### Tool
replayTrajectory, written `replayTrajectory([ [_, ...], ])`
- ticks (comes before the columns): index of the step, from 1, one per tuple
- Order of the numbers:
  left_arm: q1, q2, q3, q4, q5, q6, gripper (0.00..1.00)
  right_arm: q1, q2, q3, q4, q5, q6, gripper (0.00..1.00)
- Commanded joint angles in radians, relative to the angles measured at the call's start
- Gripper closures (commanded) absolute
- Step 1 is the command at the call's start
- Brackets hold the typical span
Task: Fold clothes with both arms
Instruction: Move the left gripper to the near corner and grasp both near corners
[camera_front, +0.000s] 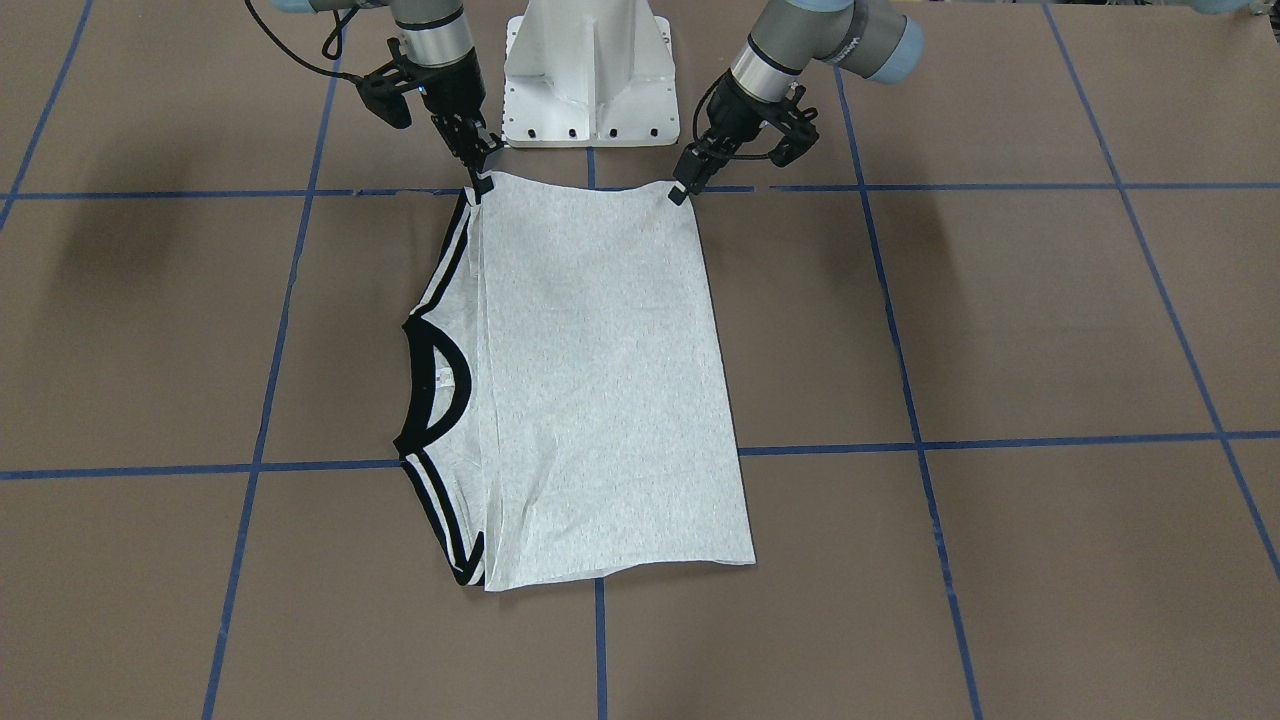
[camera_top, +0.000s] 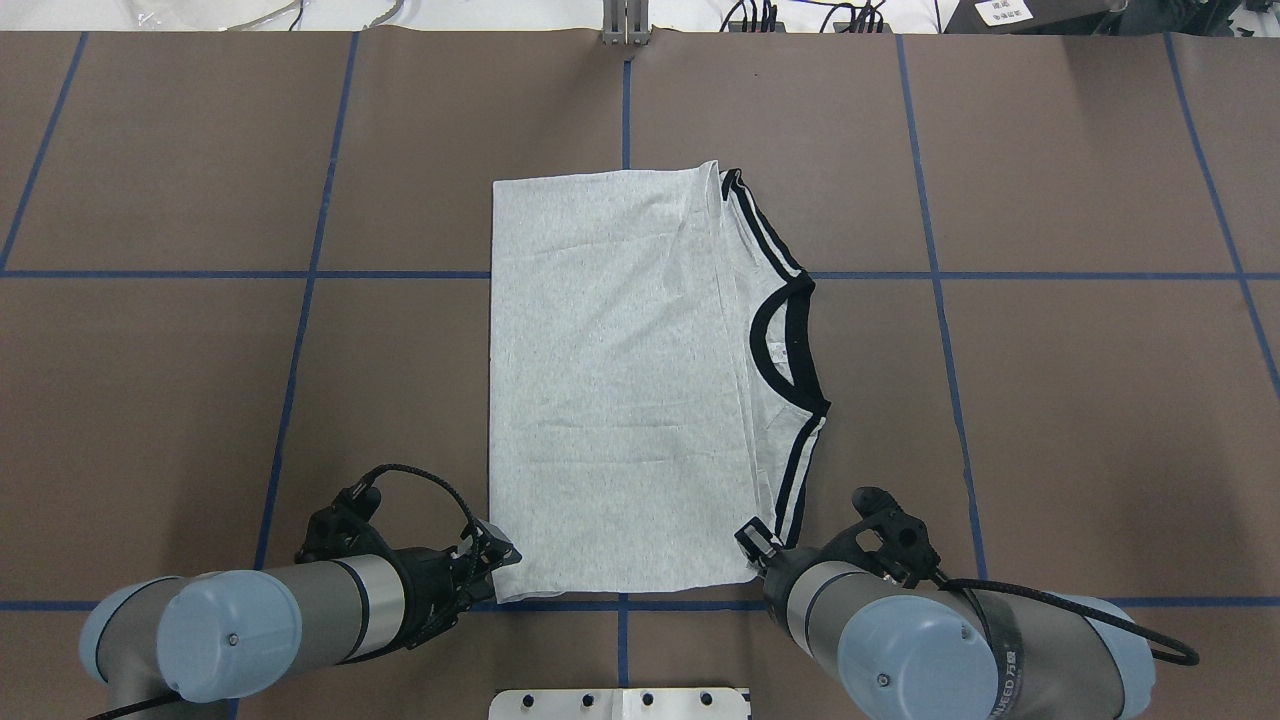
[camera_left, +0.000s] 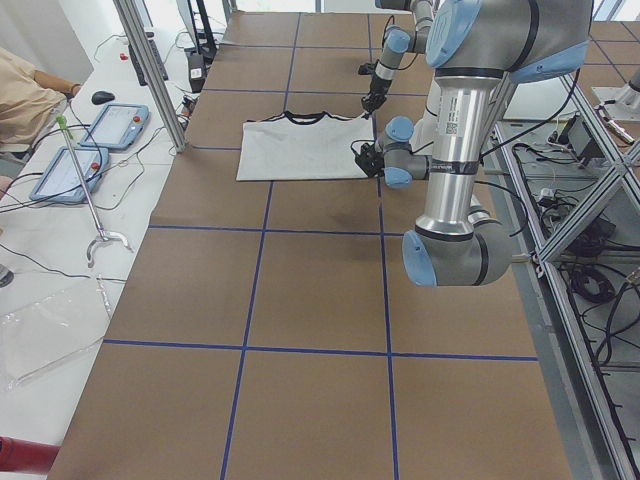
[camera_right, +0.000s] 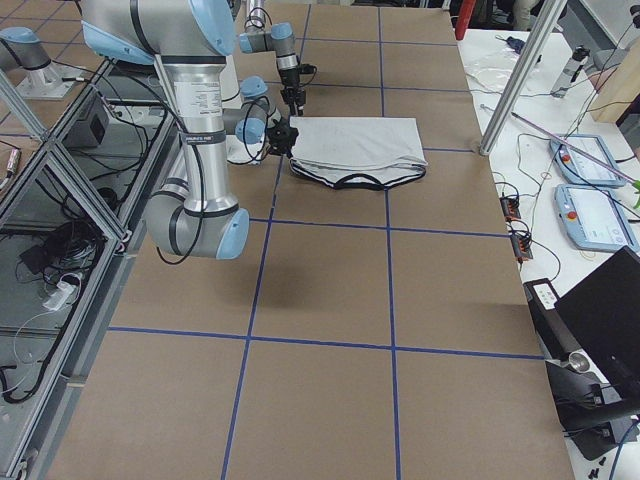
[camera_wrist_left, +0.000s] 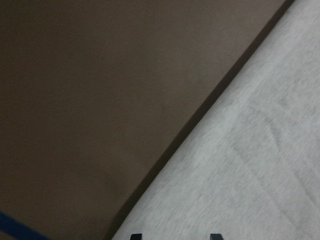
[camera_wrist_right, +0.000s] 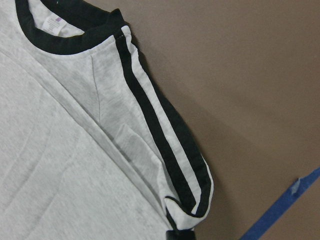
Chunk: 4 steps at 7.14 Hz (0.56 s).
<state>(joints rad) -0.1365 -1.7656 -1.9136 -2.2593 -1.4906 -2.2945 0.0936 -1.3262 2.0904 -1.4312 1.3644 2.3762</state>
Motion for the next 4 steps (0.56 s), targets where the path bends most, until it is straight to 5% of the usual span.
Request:
replayTrajectory([
  [1, 0.014, 0.002, 0.005, 0.004, 0.01, -0.005, 0.48, 0.0, 0.001, 0.0, 0.0, 0.004, 0.0, 1.0],
  [4, 0.014, 0.003, 0.005, 0.004, 0.009, -0.006, 1.0, 0.0, 0.001, 0.003, 0.0, 0.004, 0.0, 1.0],
])
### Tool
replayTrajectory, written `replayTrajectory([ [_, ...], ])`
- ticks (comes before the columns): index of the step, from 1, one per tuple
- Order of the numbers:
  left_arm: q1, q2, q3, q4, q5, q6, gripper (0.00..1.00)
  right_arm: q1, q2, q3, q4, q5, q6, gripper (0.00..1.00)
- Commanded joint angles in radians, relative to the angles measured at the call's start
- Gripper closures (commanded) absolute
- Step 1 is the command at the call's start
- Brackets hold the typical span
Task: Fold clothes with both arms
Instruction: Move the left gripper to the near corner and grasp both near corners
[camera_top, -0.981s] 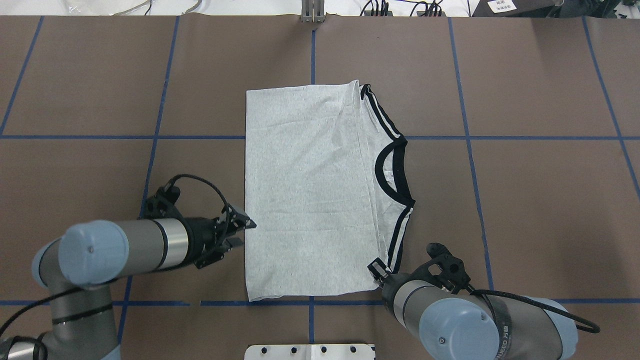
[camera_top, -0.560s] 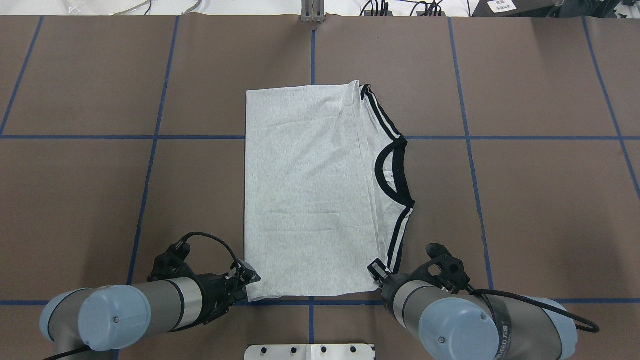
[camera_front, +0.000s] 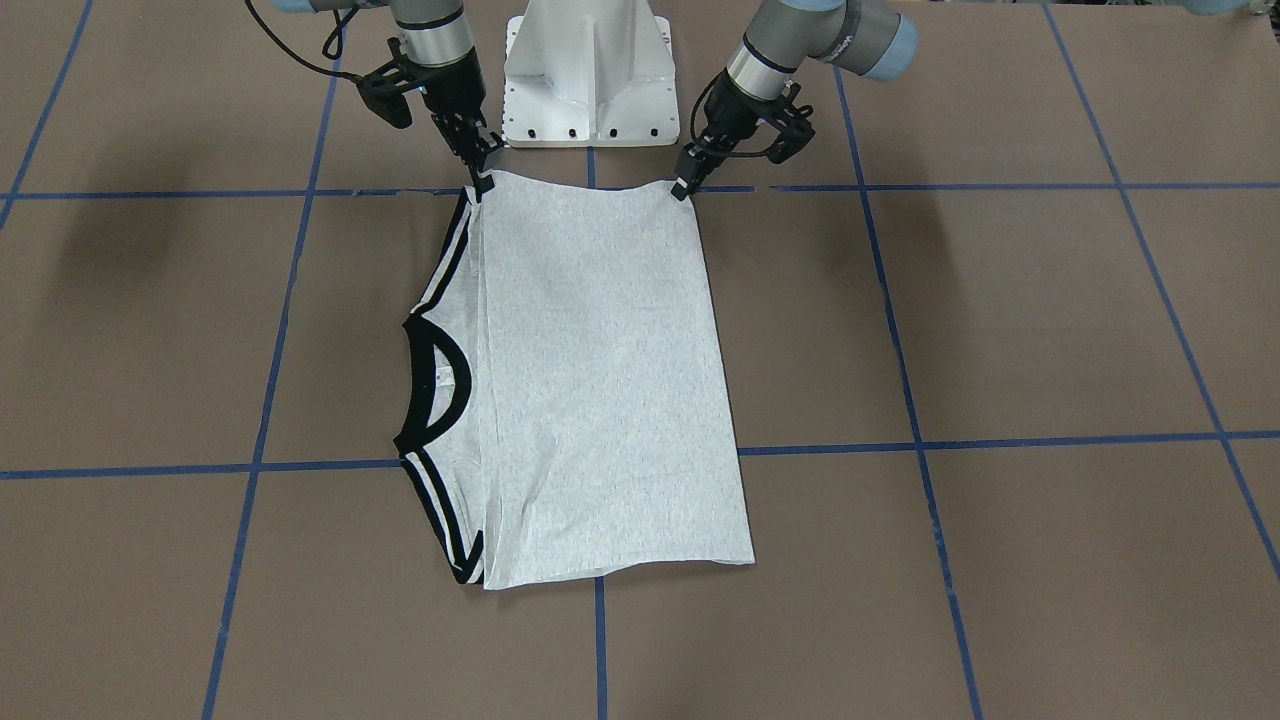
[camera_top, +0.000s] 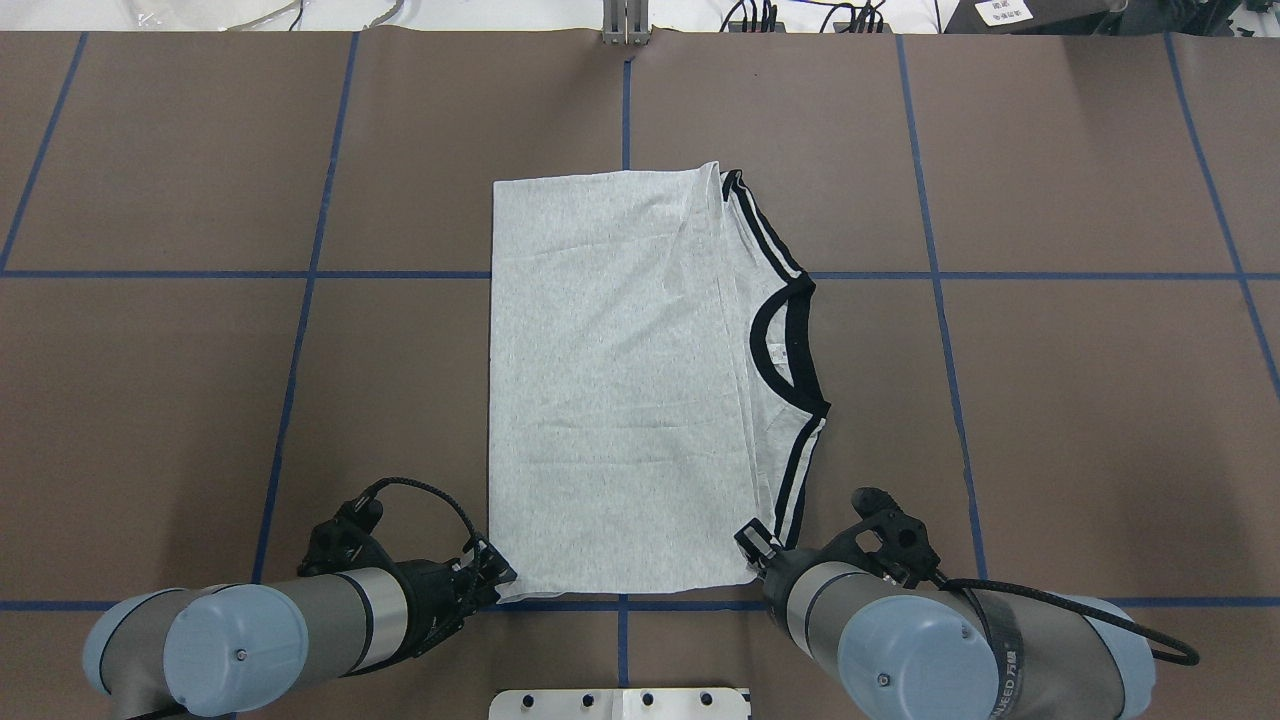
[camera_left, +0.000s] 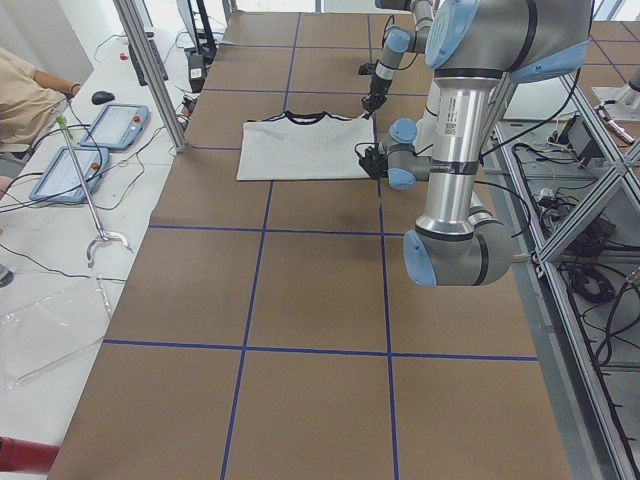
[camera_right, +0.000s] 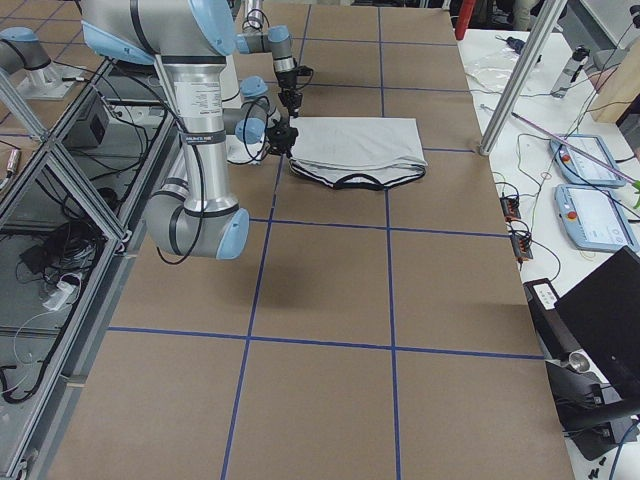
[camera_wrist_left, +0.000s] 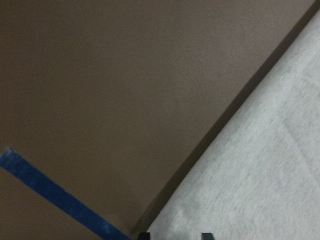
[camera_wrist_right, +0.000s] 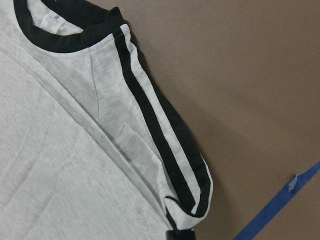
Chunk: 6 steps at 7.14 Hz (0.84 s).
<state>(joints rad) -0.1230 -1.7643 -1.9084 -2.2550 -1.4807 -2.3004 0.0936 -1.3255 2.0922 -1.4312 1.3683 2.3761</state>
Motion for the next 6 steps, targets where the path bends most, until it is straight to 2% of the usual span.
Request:
replayTrajectory([
  [1, 0.0, 0.0, 0.0, 0.0, -0.001, -0.001, 1.0, 0.0, -0.001, 0.006, 0.0, 0.0, 0.0, 1.0],
  [4, -0.001, 0.0, -0.023, 0.0, -0.003, 0.001, 1.0, 0.002, -0.003, 0.008, 0.0, 0.0, 0.0, 1.0],
  [6, -0.001, 0.066, -0.102, -0.012, -0.012, 0.006, 1.0, 0.002, -0.041, 0.04, 0.0, 0.002, 0.0, 1.0],
])
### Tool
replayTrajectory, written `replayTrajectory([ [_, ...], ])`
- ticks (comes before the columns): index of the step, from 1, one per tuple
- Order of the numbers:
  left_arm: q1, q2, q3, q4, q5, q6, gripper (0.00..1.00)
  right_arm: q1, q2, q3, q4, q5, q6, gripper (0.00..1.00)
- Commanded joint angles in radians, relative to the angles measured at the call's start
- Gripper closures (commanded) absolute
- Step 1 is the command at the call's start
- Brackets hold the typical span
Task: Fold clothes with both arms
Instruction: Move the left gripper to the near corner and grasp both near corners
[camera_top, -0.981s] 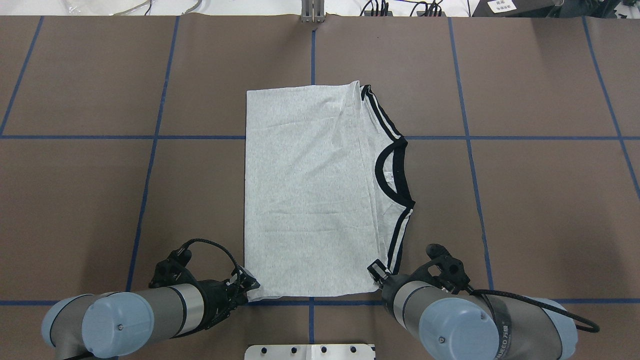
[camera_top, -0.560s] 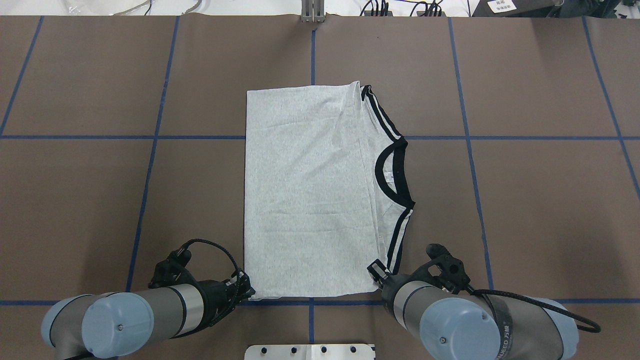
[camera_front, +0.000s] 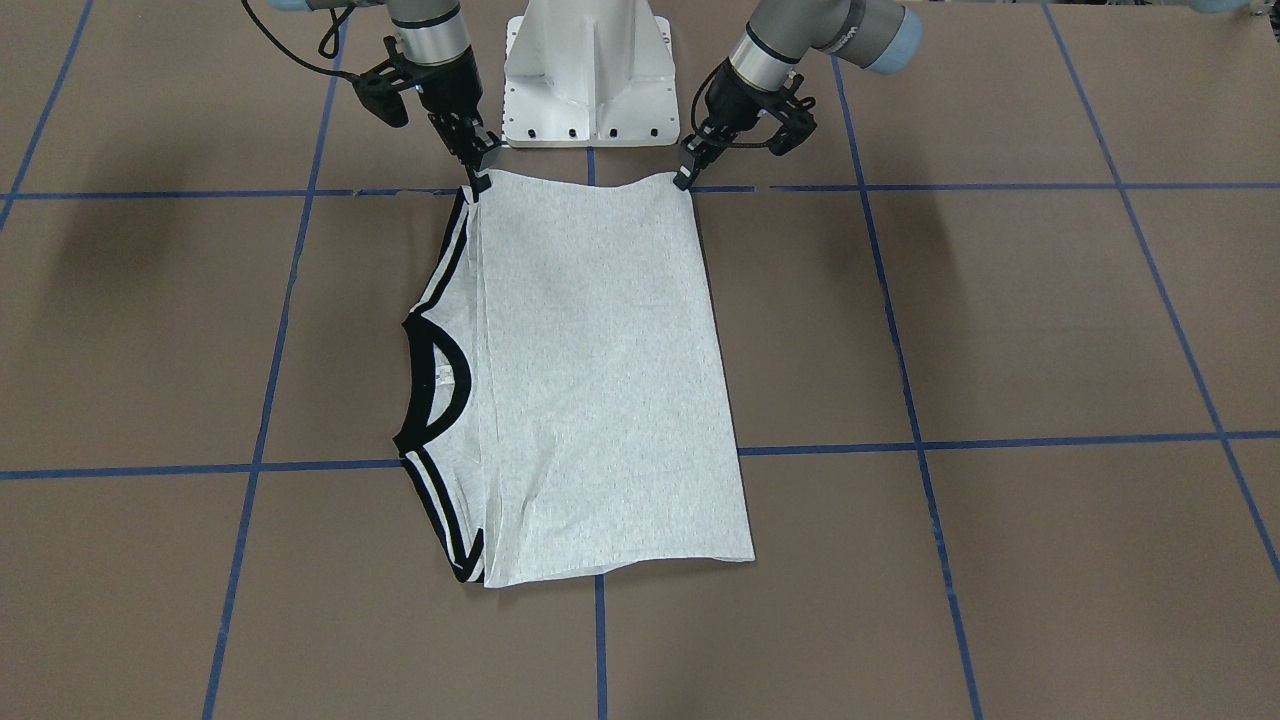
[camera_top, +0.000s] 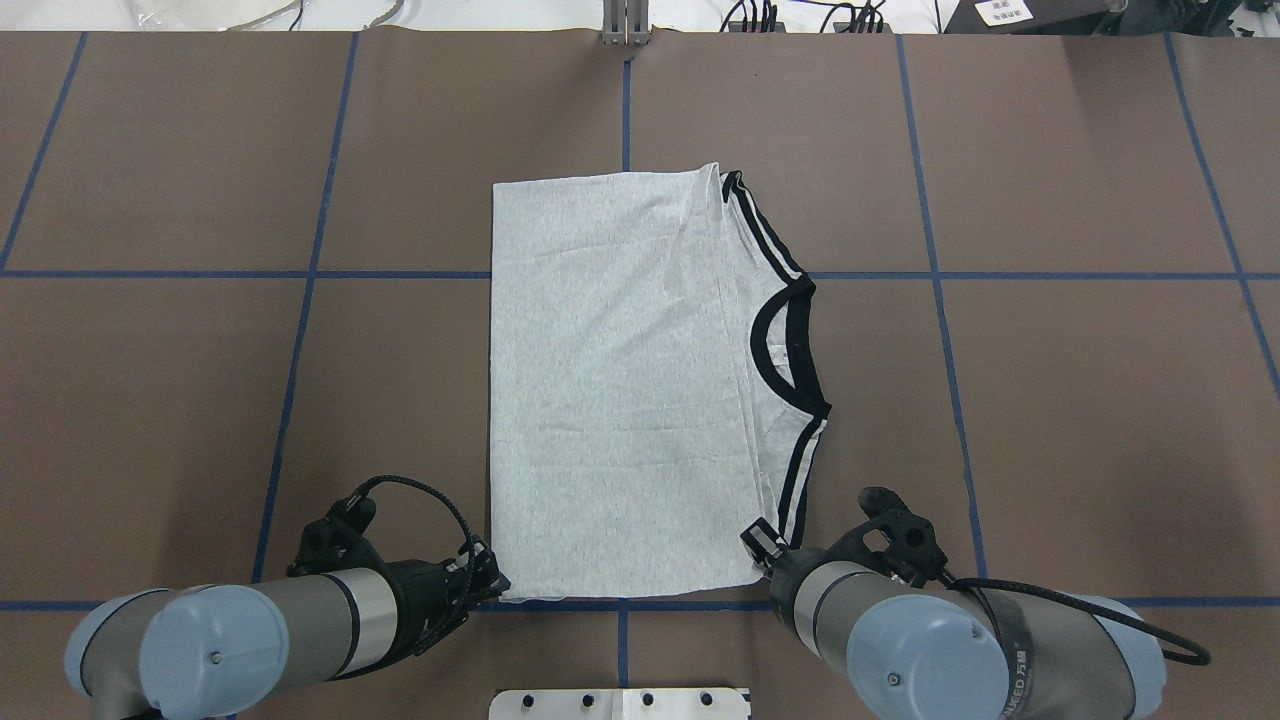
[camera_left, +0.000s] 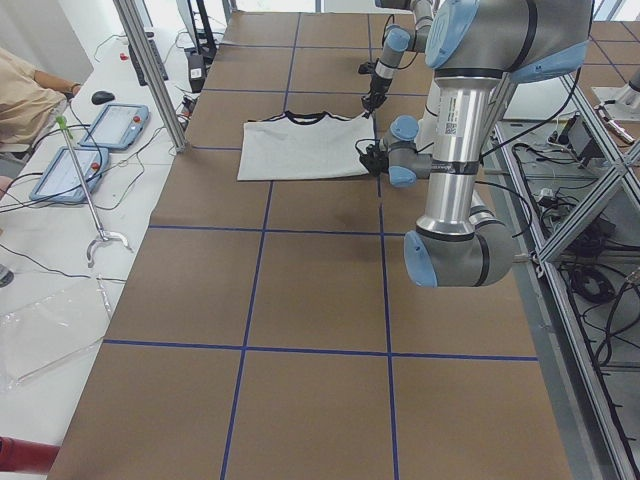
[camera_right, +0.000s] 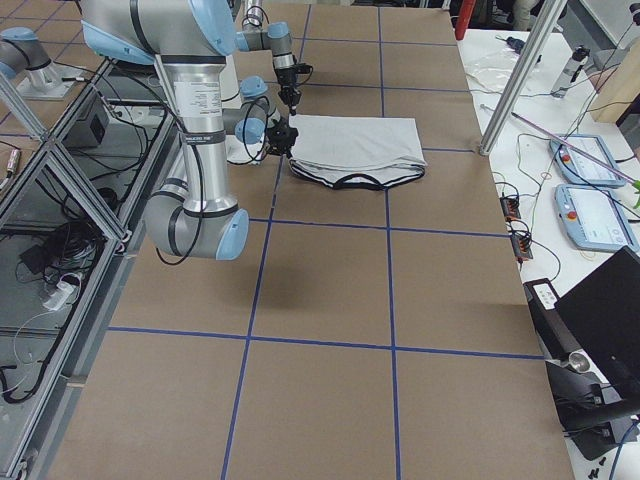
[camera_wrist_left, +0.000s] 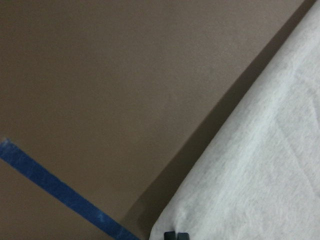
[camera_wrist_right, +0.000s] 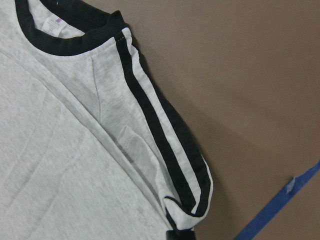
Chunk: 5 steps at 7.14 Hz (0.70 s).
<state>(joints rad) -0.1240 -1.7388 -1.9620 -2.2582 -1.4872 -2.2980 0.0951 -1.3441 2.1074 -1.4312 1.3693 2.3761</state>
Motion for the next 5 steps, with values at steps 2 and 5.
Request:
replayTrajectory([
  [2, 0.001, 0.03, -0.084, -0.012, -0.005, 0.0, 1.0, 0.003, -0.029, 0.078, -0.003, 0.033, 0.002, 1.0],
  [5, 0.01, 0.028, -0.194, -0.009, -0.007, -0.024, 1.0, 0.002, -0.107, 0.242, -0.043, 0.095, 0.072, 1.0],
])
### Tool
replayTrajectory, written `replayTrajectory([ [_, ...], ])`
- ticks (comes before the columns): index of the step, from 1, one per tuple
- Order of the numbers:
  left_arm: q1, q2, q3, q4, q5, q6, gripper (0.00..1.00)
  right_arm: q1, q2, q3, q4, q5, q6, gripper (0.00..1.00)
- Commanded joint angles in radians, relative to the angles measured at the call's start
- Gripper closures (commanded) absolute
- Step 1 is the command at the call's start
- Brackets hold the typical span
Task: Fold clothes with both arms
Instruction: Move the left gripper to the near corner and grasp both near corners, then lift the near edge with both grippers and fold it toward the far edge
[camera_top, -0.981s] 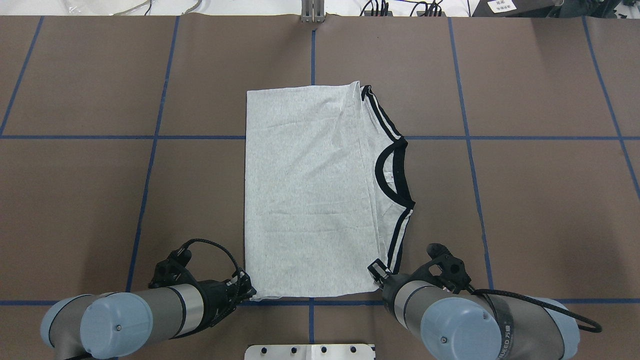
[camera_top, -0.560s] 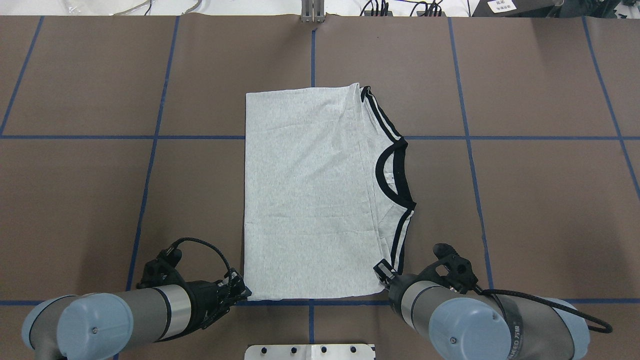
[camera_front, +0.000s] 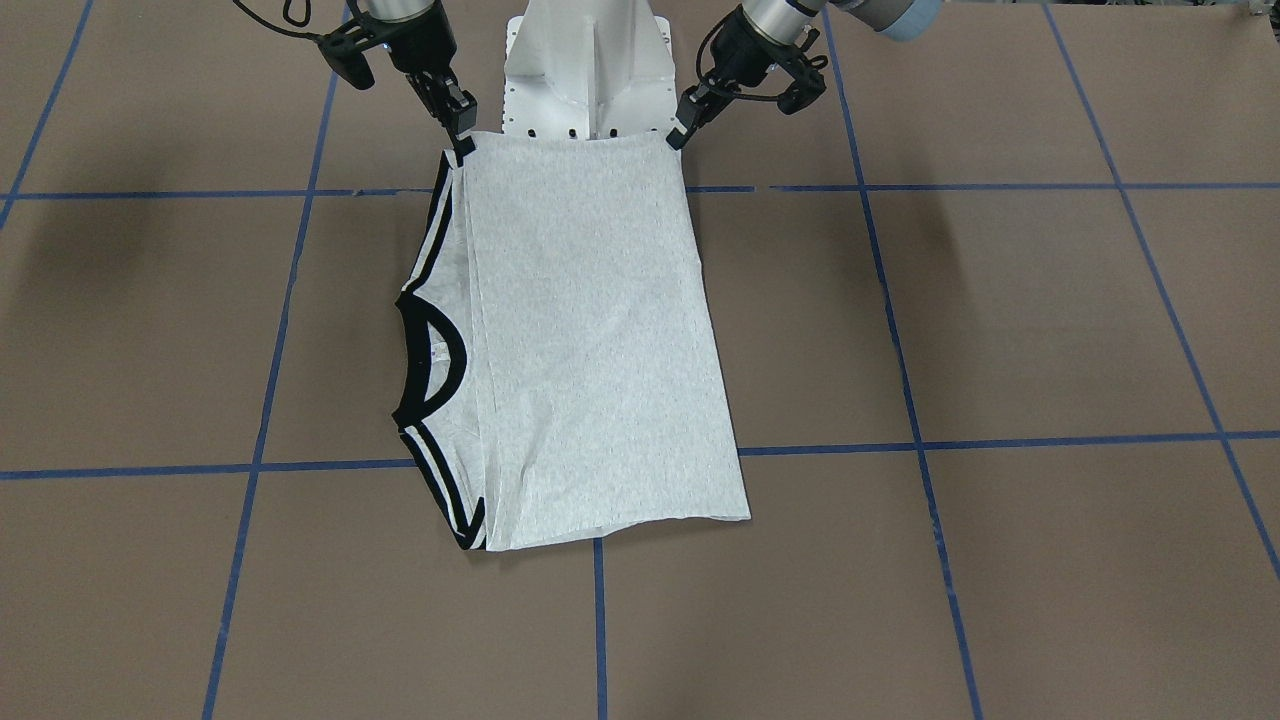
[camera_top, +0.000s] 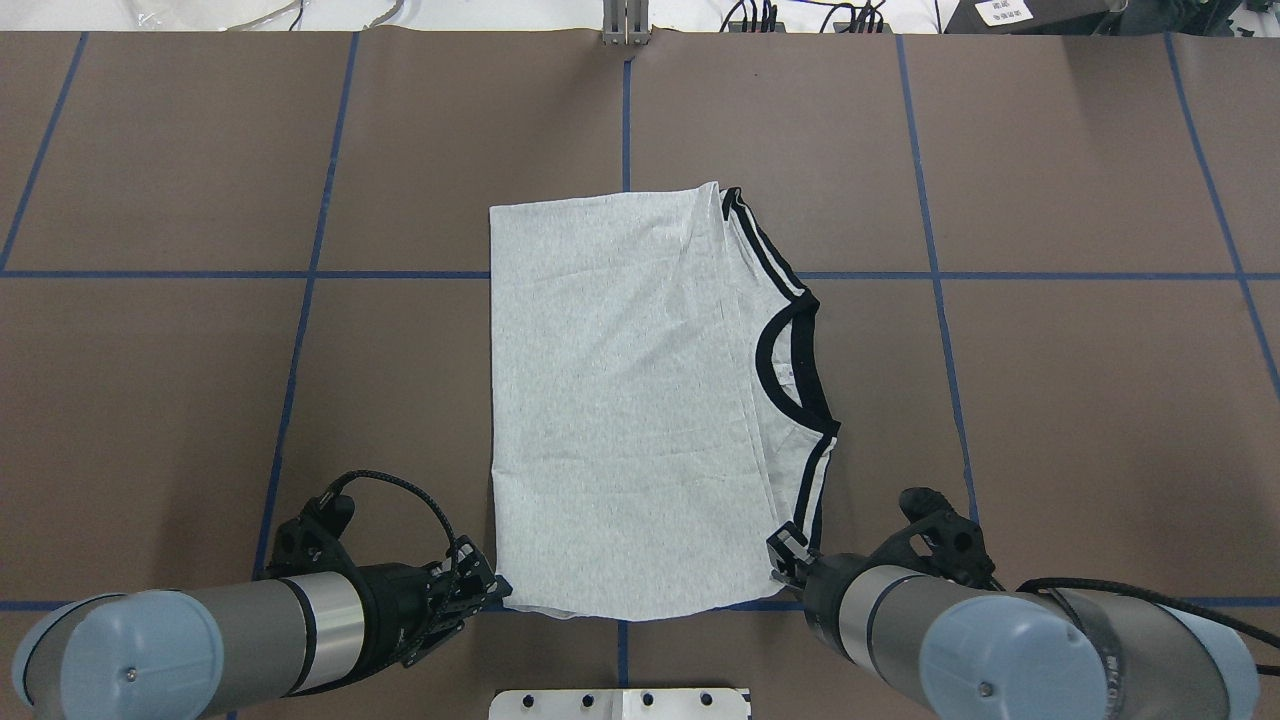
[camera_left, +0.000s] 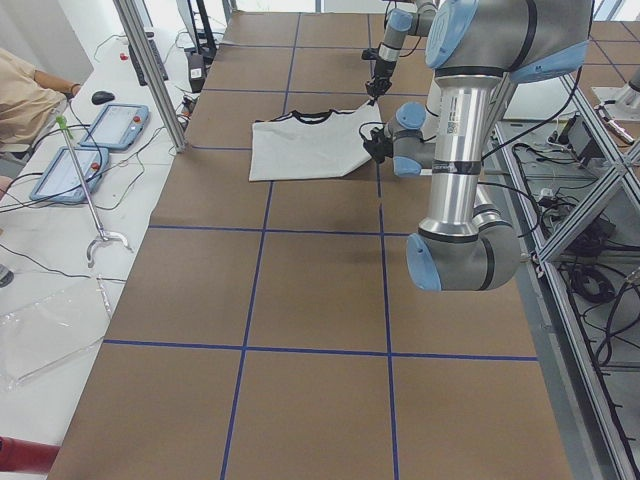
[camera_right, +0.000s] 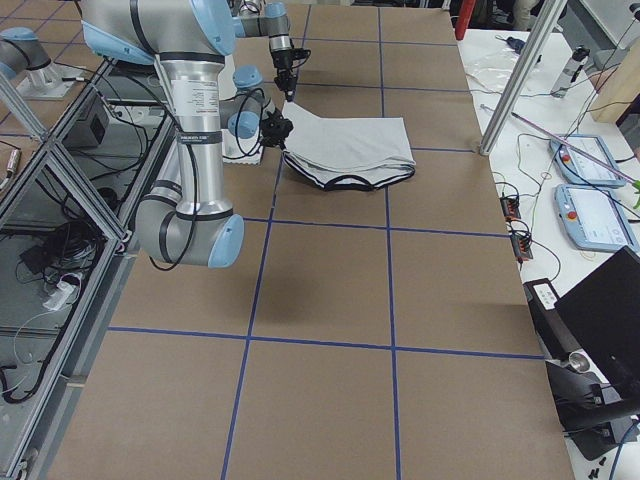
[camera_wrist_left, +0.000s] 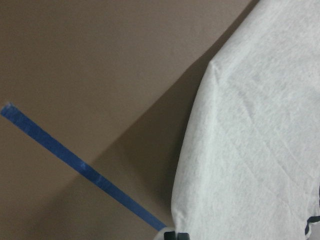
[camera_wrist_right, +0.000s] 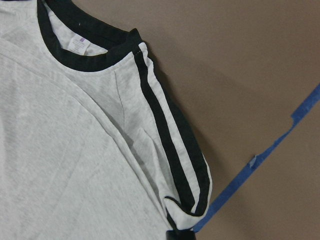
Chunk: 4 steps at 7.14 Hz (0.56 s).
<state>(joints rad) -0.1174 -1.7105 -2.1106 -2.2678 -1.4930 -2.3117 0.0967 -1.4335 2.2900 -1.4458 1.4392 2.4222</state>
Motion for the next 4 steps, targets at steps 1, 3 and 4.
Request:
replayTrajectory([
  [1, 0.002, -0.001, -0.08, 0.007, -0.001, -0.011, 1.0, 0.001, -0.013, 0.112, -0.069, 0.027, 0.026, 1.0],
  [3, -0.067, -0.015, -0.072, 0.016, -0.056, 0.039, 1.0, 0.148, 0.022, 0.073, -0.081, 0.097, -0.032, 1.0],
  [4, -0.153, -0.047, -0.03, 0.013, -0.07, 0.167, 1.0, 0.29, 0.13, -0.02, -0.082, 0.213, -0.143, 1.0],
])
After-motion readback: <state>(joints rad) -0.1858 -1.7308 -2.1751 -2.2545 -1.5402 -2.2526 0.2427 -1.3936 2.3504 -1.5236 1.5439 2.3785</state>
